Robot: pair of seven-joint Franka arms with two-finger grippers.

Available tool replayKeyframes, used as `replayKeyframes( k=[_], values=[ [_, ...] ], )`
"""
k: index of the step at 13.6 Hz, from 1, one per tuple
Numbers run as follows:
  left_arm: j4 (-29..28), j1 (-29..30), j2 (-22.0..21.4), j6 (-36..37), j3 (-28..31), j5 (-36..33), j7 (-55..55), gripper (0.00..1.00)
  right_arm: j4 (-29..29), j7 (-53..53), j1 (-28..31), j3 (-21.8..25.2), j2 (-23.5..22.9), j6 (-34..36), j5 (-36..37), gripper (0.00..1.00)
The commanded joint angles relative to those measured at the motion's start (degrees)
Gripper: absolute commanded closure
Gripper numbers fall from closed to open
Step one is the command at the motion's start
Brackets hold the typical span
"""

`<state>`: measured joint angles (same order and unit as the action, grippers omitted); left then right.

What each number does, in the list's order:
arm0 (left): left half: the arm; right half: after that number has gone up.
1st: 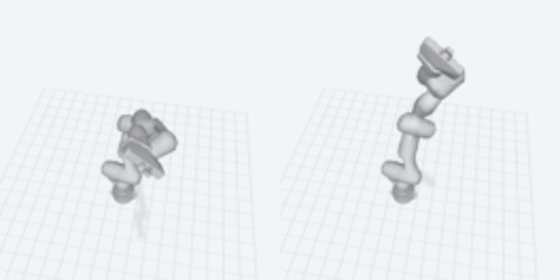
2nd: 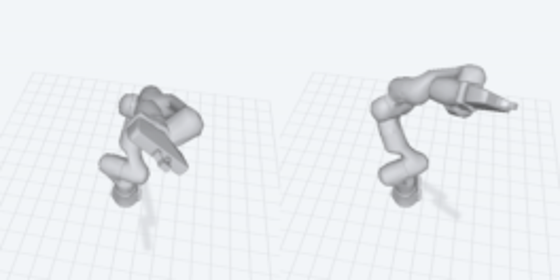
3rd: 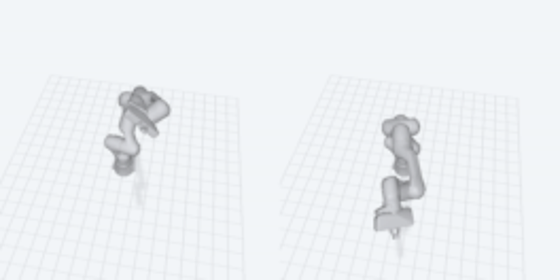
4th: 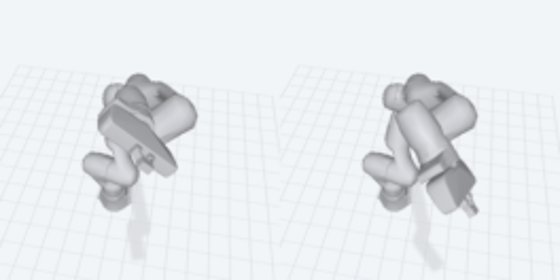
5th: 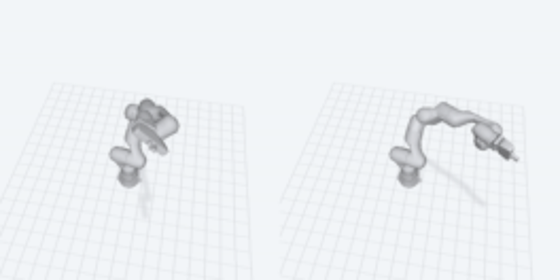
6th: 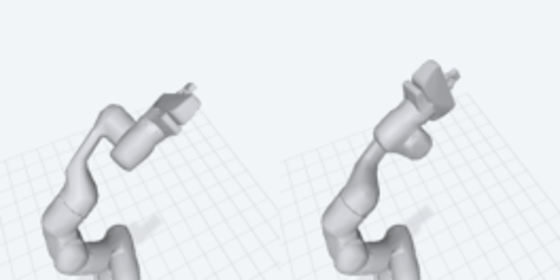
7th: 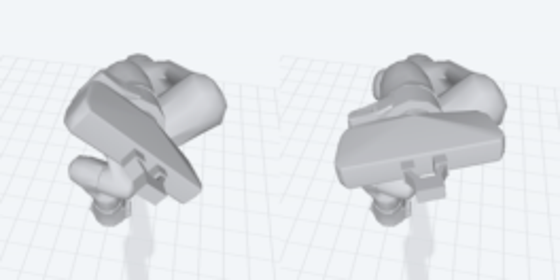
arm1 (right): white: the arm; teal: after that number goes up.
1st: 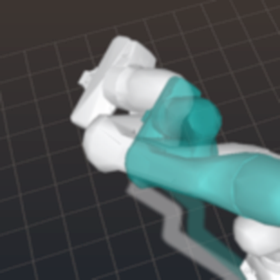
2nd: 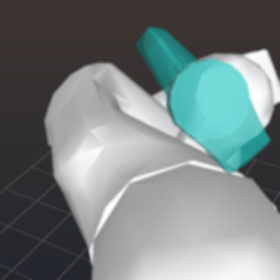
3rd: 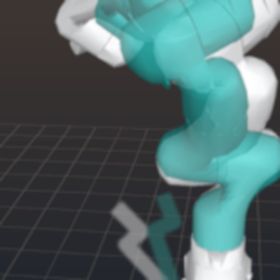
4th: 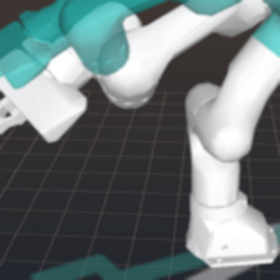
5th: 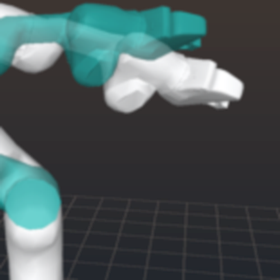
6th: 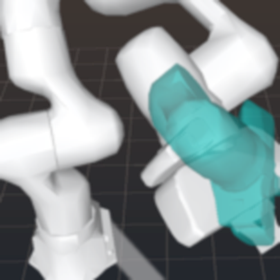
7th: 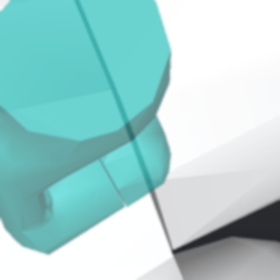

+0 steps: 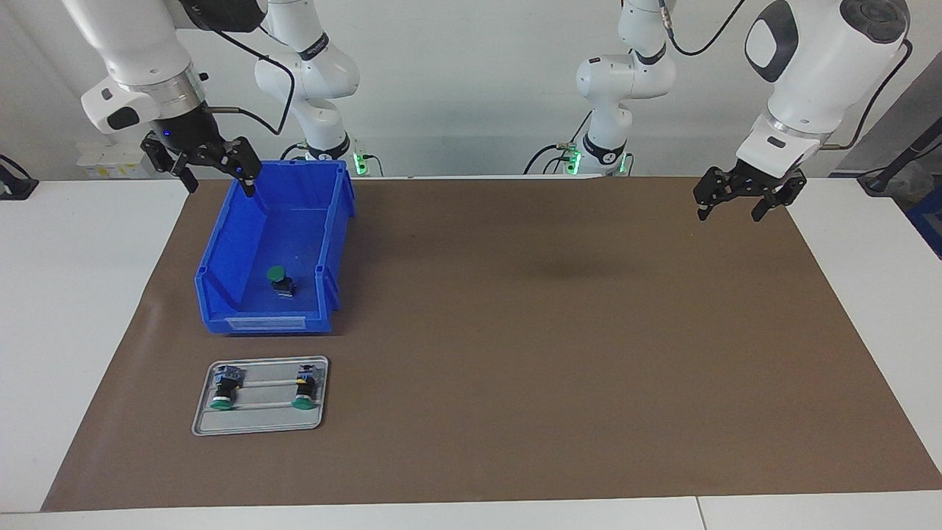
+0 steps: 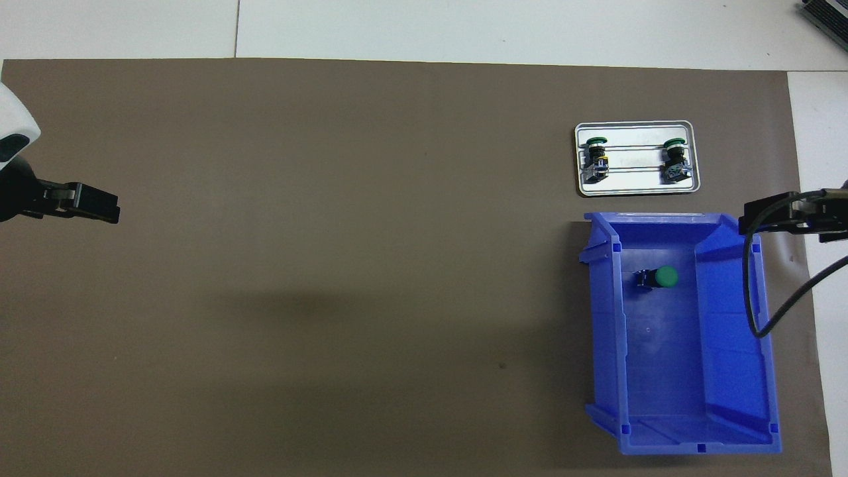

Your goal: Place and press button with both arms

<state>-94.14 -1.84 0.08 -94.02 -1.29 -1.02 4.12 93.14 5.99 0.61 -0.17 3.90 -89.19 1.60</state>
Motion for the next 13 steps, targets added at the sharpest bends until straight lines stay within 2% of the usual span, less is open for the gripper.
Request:
replayKeyframes(
  k=[1, 2, 13],
  values=[
    [-2.1, 0.34, -1.75, -1.25, -0.21, 0.32, -0.43, 0.0, -1.38, -1.42, -4.55, 4.71, -0.73, 2.0, 1.48, 0.0],
    [-2.1, 0.34, -1.75, -1.25, -0.21, 0.32, -0.43, 0.0, -1.38, -1.5, -5.78, 6.3, -0.82, 1.91, 1.31, 0.0],
    [-2.1, 0.34, -1.75, -1.25, -0.21, 0.32, -0.43, 0.0, -0.77, -3.7, -5.98, 6.05, 0.14, 2.79, 1.13, 0.0]
  ],
)
